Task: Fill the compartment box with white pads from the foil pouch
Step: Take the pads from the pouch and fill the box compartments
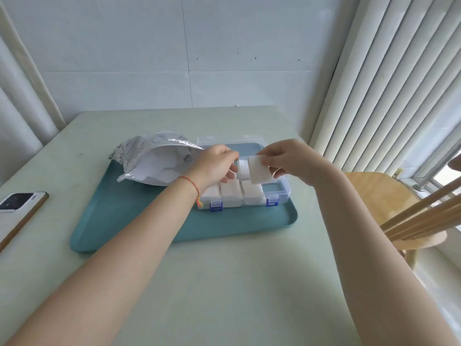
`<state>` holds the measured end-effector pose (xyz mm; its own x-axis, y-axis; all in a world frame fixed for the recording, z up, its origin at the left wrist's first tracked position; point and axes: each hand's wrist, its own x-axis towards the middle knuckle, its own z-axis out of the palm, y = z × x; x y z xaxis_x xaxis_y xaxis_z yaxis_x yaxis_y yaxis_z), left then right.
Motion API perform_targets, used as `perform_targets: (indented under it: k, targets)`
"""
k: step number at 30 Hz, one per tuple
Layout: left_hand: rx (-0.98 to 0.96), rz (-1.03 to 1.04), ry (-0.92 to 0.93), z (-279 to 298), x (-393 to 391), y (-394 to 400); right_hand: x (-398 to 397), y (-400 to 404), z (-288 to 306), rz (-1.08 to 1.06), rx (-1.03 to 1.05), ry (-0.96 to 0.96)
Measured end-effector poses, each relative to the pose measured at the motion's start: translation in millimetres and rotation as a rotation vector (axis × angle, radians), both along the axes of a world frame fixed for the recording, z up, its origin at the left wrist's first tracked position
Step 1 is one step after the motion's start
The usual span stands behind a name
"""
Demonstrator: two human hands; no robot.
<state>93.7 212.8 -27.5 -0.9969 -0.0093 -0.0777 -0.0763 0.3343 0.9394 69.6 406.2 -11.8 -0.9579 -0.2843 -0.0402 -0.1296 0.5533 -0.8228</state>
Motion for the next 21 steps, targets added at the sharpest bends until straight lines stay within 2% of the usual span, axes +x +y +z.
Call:
perform_targets:
  k: [4,10,16,21]
  targets:
    - [-0.22,-0.022,-0.003,-8.8,-1.9,10.1,0.7,-2.7,-14.9,-0.025,0.038,-0.048]
    - [-0.359,-0.043,0.047,-12.9,-2.1,9.1,1.5,-15.9,-23.6,-0.048,0.096,-0.063]
    - [-0.721,-0.194,0.197,-9.5,5.7,11.8,0.6,-23.1,-29.0,-0.004,0.344,0.061]
    - [-0.915,-0.331,0.124,-7.5,5.7,17.3,4.2,-32.2,-29.1,0.01,0.6,0.209]
